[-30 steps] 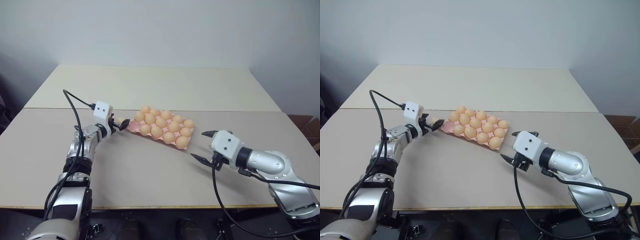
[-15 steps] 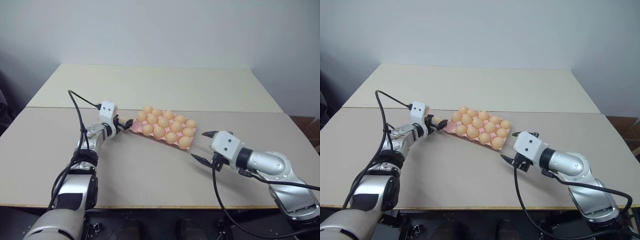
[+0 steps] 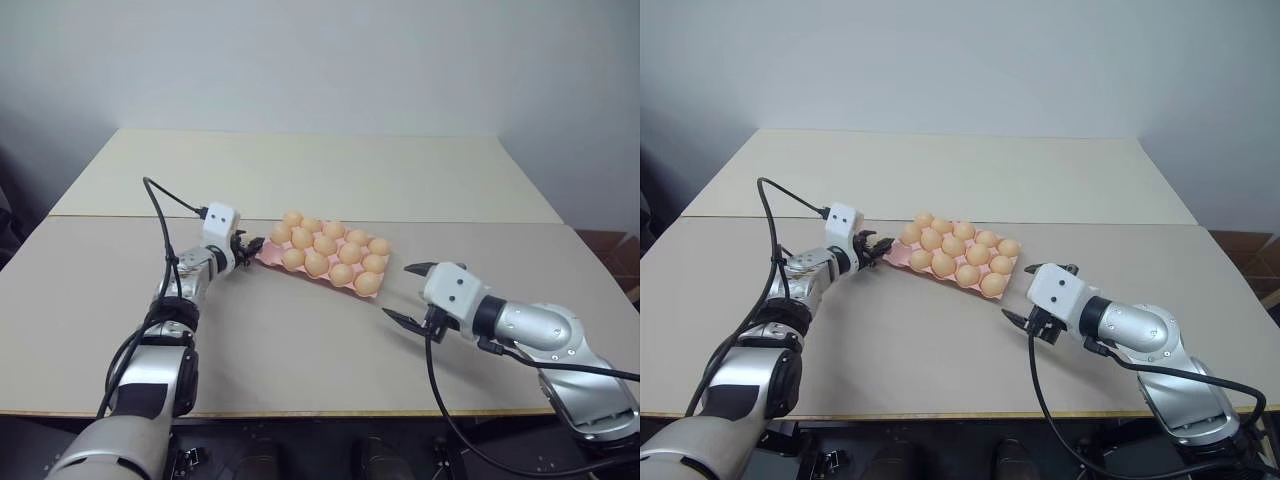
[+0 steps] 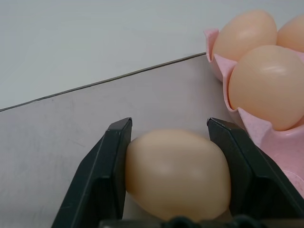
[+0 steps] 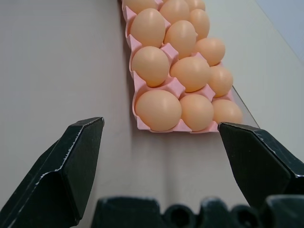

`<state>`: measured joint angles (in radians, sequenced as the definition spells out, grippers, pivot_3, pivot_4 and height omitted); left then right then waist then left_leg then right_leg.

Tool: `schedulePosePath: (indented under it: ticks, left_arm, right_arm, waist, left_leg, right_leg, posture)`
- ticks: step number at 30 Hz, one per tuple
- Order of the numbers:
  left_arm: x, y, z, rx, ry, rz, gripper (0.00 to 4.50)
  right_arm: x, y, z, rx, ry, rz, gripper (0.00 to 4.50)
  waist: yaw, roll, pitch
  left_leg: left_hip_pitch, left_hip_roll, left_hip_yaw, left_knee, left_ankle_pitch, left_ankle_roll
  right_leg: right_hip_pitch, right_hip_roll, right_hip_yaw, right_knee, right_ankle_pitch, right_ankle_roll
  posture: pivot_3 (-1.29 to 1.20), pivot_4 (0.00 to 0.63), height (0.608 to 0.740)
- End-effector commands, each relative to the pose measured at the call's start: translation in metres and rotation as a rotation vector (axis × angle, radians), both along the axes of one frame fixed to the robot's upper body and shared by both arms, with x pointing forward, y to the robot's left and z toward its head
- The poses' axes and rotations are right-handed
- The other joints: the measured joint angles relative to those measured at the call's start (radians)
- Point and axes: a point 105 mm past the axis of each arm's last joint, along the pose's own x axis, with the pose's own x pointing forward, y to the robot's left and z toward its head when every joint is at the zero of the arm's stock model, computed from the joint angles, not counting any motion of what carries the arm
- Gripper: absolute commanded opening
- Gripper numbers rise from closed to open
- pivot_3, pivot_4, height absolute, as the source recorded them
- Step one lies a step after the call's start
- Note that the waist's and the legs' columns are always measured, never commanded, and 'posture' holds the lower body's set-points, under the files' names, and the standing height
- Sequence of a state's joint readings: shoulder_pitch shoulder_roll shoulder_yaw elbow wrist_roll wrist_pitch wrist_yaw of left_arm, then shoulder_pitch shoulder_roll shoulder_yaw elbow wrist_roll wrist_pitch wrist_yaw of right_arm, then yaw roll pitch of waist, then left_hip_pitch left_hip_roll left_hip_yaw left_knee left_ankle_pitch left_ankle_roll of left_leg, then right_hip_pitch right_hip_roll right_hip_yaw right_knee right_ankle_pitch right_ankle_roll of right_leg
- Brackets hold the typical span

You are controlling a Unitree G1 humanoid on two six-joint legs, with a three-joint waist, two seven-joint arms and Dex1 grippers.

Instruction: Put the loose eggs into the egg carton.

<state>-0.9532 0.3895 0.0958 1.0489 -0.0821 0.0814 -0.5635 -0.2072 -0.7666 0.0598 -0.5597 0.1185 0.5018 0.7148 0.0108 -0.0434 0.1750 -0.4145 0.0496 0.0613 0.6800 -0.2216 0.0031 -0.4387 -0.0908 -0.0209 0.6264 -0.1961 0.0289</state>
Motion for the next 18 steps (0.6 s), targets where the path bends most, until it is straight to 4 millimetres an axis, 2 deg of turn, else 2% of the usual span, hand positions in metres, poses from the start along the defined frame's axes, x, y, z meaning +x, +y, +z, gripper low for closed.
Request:
schedulePosePath:
  ticks: [1, 7, 10, 14, 18]
  left_arm:
    - [-0.001, 0.009, 0.026, -0.006, -0.08, -0.009, 2.38]
    - [-0.018, 0.022, 0.037, 0.028, -0.123, -0.025, 2.38]
    - [-0.026, 0.022, 0.047, 0.002, -0.15, -0.04, 2.38]
    - [-0.033, 0.008, 0.06, -0.087, -0.171, -0.118, 2.38]
    - [-0.037, -0.013, 0.057, -0.125, -0.128, -0.231, 2.38]
  right_arm:
    - [-0.002, -0.003, 0.013, -0.008, -0.061, -0.009, 4.5]
    - [-0.002, -0.001, 0.013, -0.004, -0.059, -0.006, 4.5]
    - [-0.002, -0.001, 0.013, -0.002, -0.058, -0.004, 4.5]
    - [-0.001, 0.0, 0.012, -0.002, -0.06, -0.003, 4.5]
    - [-0.002, 0.001, 0.012, 0.002, -0.062, -0.006, 4.5]
  waist:
    - [-0.002, 0.0, 0.0]
    - [-0.004, 0.0, 0.0]
    - [-0.002, 0.0, 0.0]
    - [0.003, 0.0, 0.0]
    - [0.001, 0.0, 0.0]
  left_leg:
    - [0.0, 0.0, 0.0, 0.0, 0.0, 0.0]
    - [0.0, 0.0, 0.0, 0.0, 0.0, 0.0]
    - [0.0, 0.0, 0.0, 0.0, 0.0, 0.0]
    - [0.0, 0.0, 0.0, 0.001, 0.0, 0.0]
    - [0.0, 0.0, 0.0, 0.001, 0.0, 0.0]
  right_leg:
    - [0.0, 0.0, 0.0, 0.0, 0.0, 0.0]
    - [0.0, 0.0, 0.001, 0.0, 0.0, 0.0]
    - [0.0, 0.0, 0.0, 0.0, 0.0, 0.0]
    - [0.0, 0.0, 0.0, 0.001, 0.0, 0.0]
    - [0.0, 0.0, 0.0, 0.001, 0.0, 0.0]
  posture:
    - [0.0, 0.15, 0.74]
    - [0.0, 0.15, 0.74]
    - [0.0, 0.15, 0.74]
    - [0.0, 0.15, 0.74]
    - [0.0, 0.15, 0.74]
